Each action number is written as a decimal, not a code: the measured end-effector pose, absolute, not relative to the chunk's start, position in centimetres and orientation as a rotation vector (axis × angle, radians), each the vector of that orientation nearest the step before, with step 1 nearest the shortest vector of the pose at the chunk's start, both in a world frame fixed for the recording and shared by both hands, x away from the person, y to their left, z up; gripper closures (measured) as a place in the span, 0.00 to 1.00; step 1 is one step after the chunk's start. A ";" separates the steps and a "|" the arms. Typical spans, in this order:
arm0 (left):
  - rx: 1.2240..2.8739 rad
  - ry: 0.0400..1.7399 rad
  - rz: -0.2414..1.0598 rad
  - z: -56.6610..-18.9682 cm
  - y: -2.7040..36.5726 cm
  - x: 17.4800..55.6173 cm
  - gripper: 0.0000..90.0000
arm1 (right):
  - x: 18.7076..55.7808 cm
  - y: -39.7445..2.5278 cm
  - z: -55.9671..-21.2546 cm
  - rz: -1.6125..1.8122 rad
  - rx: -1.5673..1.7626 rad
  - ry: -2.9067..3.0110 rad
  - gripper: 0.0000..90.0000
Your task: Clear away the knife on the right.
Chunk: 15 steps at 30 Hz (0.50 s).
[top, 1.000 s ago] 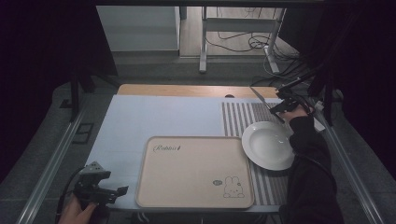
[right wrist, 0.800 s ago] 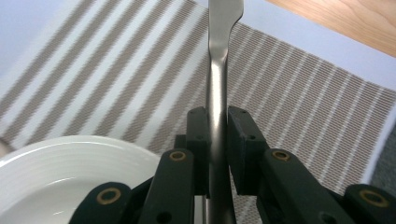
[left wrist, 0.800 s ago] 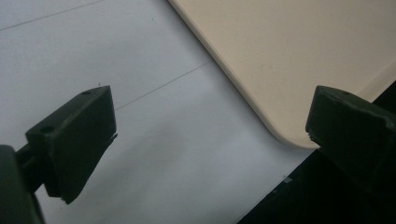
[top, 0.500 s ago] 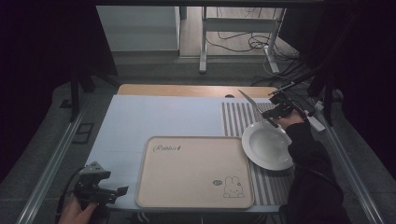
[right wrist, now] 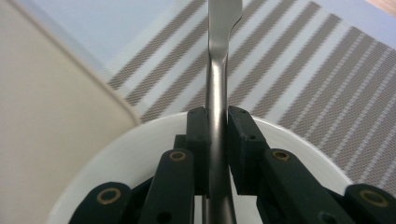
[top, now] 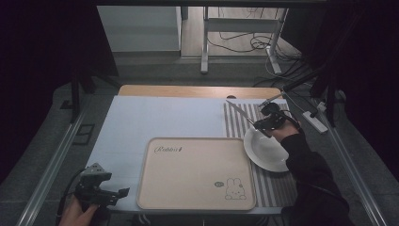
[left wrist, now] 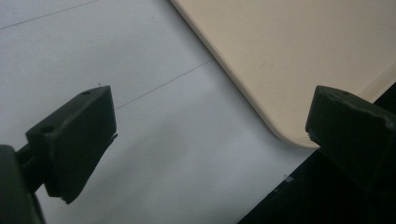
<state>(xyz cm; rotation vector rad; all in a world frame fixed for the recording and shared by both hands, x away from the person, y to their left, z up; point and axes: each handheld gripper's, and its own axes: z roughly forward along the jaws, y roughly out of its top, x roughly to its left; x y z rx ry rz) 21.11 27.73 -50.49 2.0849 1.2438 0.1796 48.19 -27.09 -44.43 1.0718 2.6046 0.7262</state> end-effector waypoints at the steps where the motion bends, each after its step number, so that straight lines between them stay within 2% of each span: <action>1: 2.085 1.244 0.179 -50.5 27.7 21.1 0.03 | 47.9 -26.8 -44.4 0.726 1.058 2.608 0.89; 15: 2.090 1.245 0.180 -50.5 27.7 21.1 0.03 | 43.3 -23.2 -44.3 0.727 0.931 2.676 0.89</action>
